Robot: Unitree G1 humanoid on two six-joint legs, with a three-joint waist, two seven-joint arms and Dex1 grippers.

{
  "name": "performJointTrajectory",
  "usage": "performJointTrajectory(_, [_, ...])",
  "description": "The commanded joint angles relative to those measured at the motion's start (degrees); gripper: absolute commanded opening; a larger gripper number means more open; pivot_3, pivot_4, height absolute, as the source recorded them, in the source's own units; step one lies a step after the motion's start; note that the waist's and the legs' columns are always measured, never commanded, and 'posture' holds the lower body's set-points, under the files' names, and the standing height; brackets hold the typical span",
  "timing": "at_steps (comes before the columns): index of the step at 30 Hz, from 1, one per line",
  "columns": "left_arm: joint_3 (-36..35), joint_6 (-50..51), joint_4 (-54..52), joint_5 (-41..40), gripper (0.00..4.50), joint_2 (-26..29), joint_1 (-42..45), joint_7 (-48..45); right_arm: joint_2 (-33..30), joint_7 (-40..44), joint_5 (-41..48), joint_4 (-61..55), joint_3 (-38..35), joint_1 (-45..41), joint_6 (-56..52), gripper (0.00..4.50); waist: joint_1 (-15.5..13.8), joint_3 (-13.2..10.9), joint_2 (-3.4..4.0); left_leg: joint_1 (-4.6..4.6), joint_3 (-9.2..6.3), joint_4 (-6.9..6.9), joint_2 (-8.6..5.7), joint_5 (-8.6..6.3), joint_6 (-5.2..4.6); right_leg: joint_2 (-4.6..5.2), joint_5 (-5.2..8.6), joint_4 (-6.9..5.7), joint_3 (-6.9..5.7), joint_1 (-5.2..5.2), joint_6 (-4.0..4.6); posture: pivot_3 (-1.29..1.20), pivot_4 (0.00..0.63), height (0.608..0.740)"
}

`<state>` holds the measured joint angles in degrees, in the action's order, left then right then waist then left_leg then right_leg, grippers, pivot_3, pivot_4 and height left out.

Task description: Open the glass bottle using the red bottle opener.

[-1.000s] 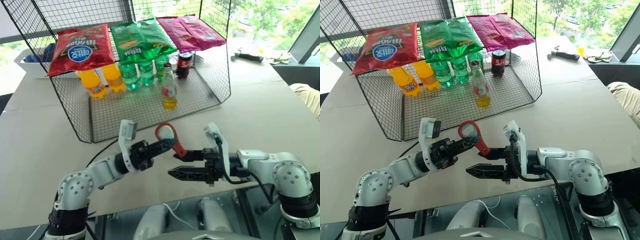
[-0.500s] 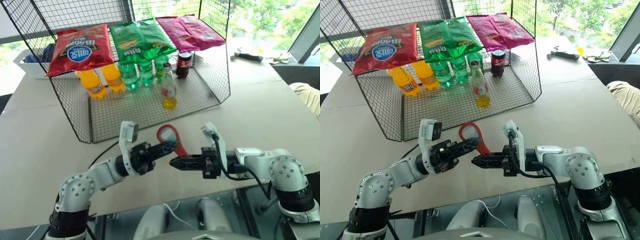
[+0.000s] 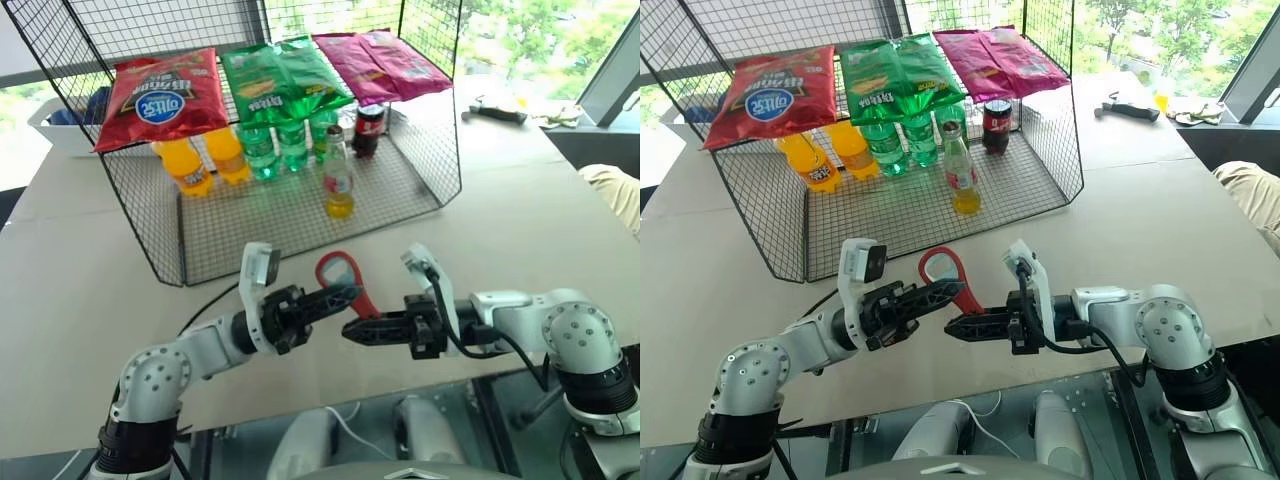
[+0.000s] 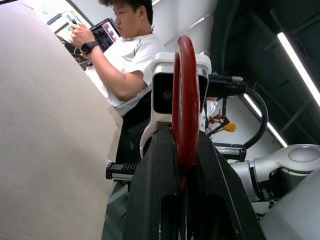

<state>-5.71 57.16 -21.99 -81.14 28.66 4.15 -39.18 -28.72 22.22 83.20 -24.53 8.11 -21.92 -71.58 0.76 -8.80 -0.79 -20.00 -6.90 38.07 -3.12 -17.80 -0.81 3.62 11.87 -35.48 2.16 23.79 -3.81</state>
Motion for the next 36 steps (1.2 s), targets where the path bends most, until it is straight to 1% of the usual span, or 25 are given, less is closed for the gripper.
performJointTrajectory(1, [2.7,1.9,-0.1,1.5,0.00,1.0,0.5,-0.8,0.0,2.9,2.1,-1.2,0.3,-2.8,-0.4,0.09,0.0,0.0,0.00,0.00,-0.01,0.00,0.00,0.00,-0.01,0.00,0.00,0.00,0.00,0.00,0.00,0.00,0.150,0.740])
performJointTrajectory(9, [5.3,3.1,0.6,3.4,0.00,1.9,2.2,-3.6,0.2,4.9,0.7,1.3,1.6,-6.4,-1.6,0.09,0.0,0.0,0.01,-0.01,0.00,0.00,-0.01,-0.01,-0.01,0.00,0.00,0.03,-0.01,0.00,0.00,0.00,0.150,0.740])
performJointTrajectory(14, [5.5,3.1,0.7,4.0,0.00,1.4,2.3,-3.8,0.4,4.8,1.2,1.1,1.1,-6.1,-1.4,0.09,0.0,0.0,0.01,-0.04,-0.01,-0.04,0.01,0.02,0.03,0.00,0.00,0.11,-0.01,0.01,0.00,0.00,0.150,0.740])
performJointTrajectory(18, [5.3,3.0,0.9,4.3,0.00,1.2,2.4,-4.0,1.2,2.8,2.0,1.2,0.7,-5.7,-1.1,0.09,0.0,0.0,0.01,-0.08,-0.01,-0.04,0.00,0.02,0.04,0.02,0.00,0.15,-0.01,0.03,0.00,0.00,0.150,0.740])
performJointTrajectory(25, [4.9,2.1,0.7,5.1,0.00,0.6,2.2,-3.6,0.9,3.8,2.6,0.1,1.3,-5.9,-1.8,0.09,0.0,0.0,0.01,-0.18,-0.02,-0.04,0.00,0.02,0.04,0.03,0.00,0.15,-0.02,0.14,0.00,0.00,0.150,0.740])
performJointTrajectory(26, [4.8,2.1,0.7,5.1,0.00,0.6,2.2,-3.5,1.1,3.4,2.6,0.2,1.2,-5.8,-1.6,0.44,0.0,0.0,0.01,-0.19,-0.02,-0.04,0.00,0.02,0.04,0.03,-0.01,0.15,-0.02,0.14,0.00,0.00,0.150,0.740])
performJointTrajectory(27, [4.7,2.1,0.6,5.1,0.00,0.5,2.2,-3.5,1.5,2.7,2.6,0.4,1.2,-5.7,-1.3,0.89,0.0,0.0,0.01,-0.19,-0.02,-0.04,0.00,0.02,0.04,0.03,-0.01,0.16,-0.02,0.14,0.00,0.00,0.150,0.740])
performJointTrajectory(28, [4.6,2.0,0.6,5.1,0.00,0.5,2.1,-3.5,1.8,2.0,2.6,0.7,1.1,-5.7,-1.1,1.09,0.0,0.0,0.01,-0.19,-0.02,-0.04,0.00,0.02,0.04,0.03,-0.01,0.16,-0.02,0.14,0.00,0.00,0.150,0.740])
performJointTrajectory(36, [4.7,1.6,0.5,5.5,0.00,0.2,2.1,-3.6,1.7,1.6,3.5,0.4,0.7,-5.3,-1.6,1.09,0.0,0.0,0.01,-0.37,-0.03,-0.03,0.00,0.03,0.05,0.03,-0.01,0.13,-0.02,0.35,0.00,0.00,0.150,0.740])
